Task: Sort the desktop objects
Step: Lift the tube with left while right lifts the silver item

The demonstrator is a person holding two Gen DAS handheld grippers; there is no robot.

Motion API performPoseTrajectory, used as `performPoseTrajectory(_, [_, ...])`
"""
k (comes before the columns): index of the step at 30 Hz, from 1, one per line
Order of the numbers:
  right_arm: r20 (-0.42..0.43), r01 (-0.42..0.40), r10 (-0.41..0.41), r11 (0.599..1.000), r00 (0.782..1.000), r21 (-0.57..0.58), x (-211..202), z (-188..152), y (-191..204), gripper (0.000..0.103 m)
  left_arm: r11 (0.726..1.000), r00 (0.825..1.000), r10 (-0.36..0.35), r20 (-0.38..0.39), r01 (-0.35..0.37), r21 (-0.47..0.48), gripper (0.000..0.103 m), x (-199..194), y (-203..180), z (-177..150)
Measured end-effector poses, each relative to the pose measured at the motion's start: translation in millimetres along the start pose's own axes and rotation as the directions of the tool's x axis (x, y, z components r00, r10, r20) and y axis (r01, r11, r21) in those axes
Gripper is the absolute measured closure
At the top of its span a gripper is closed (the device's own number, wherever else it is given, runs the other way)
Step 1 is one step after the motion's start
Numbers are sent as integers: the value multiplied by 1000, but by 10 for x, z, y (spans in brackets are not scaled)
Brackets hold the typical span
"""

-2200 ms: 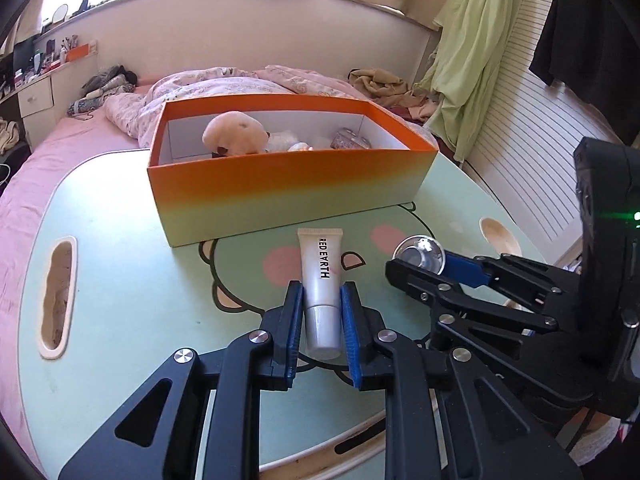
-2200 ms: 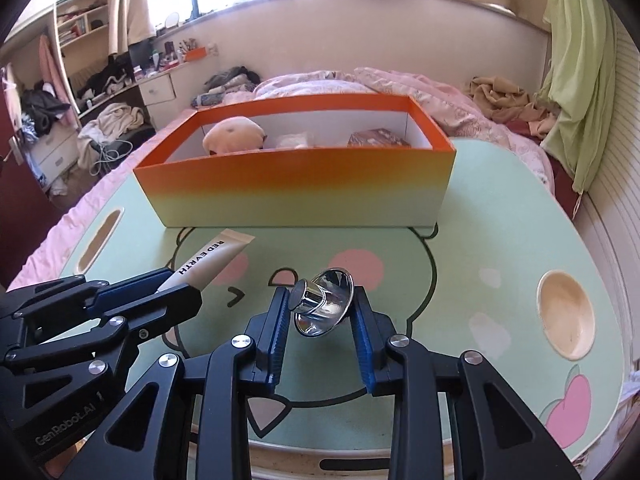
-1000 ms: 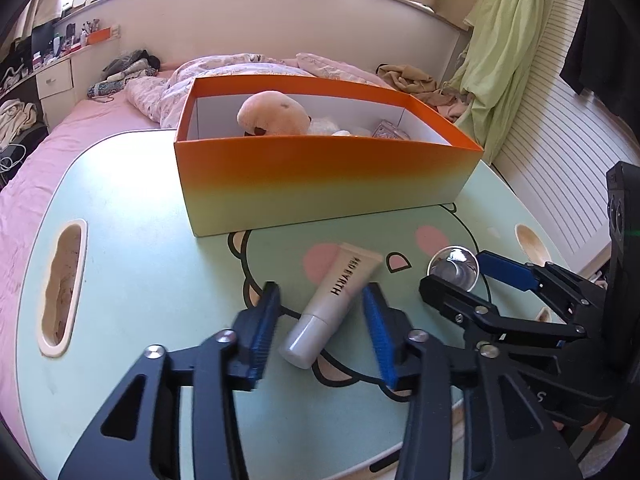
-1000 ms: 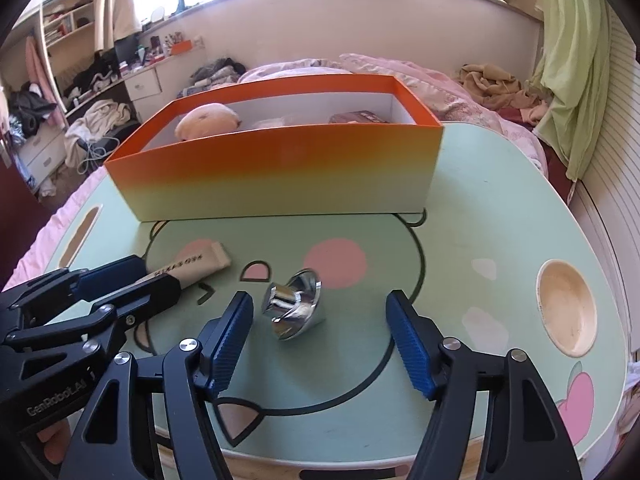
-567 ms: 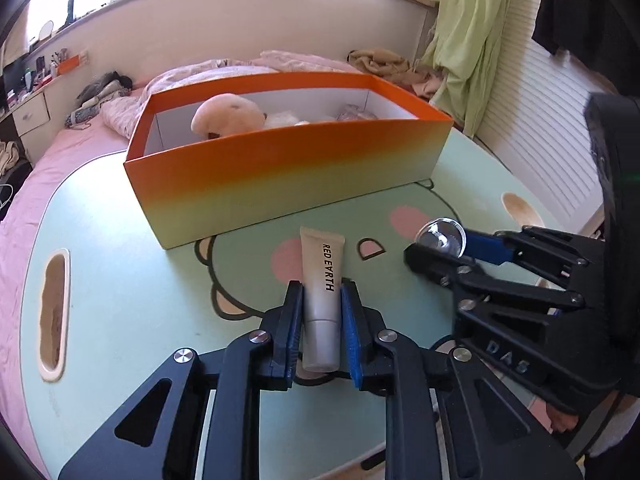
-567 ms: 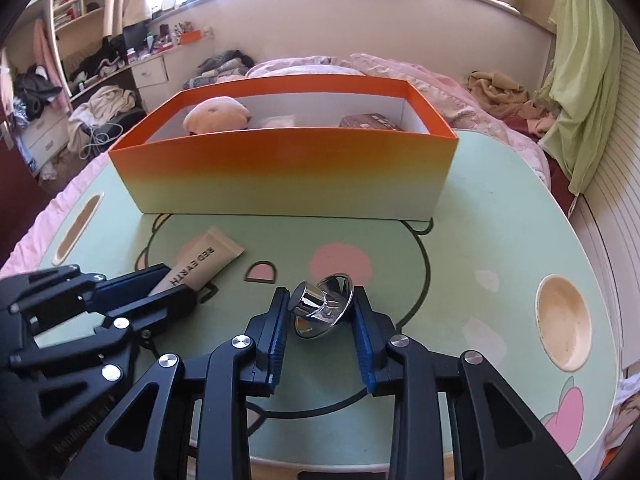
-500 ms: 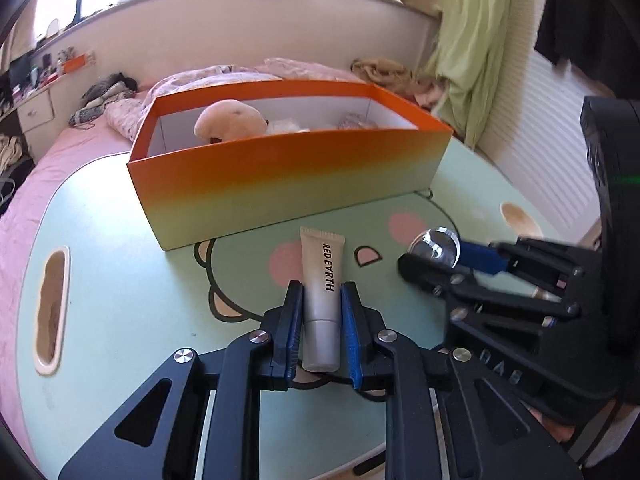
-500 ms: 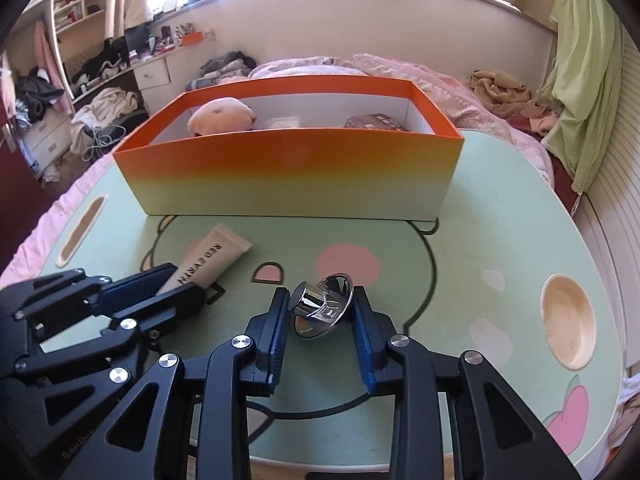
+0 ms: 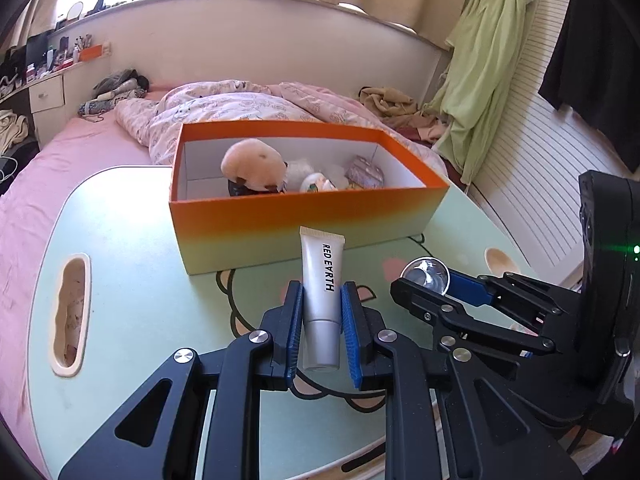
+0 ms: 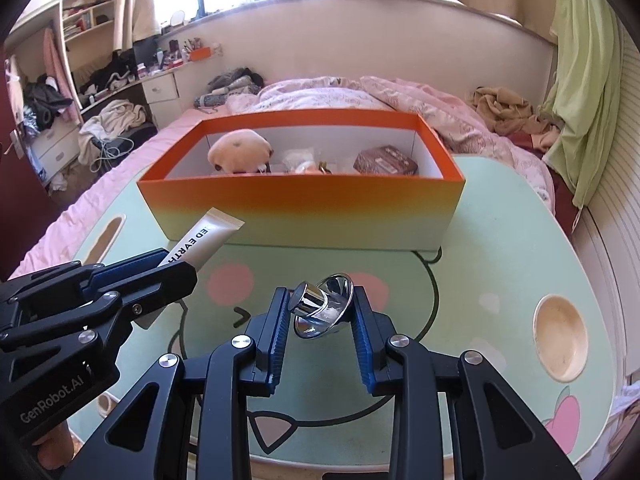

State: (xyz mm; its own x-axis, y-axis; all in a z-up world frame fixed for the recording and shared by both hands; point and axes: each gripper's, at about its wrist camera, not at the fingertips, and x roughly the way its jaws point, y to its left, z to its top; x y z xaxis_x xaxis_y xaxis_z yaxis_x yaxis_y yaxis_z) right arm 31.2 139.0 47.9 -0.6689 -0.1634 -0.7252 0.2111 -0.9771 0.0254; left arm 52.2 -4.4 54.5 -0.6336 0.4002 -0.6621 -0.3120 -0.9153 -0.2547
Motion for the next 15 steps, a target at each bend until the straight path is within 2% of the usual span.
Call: performPoseTrajectory(15, [18,-4,4,1000,1000,-1,-57,85,-32,74,1000,1000,-3,16,3,-9,83,10,-52,73])
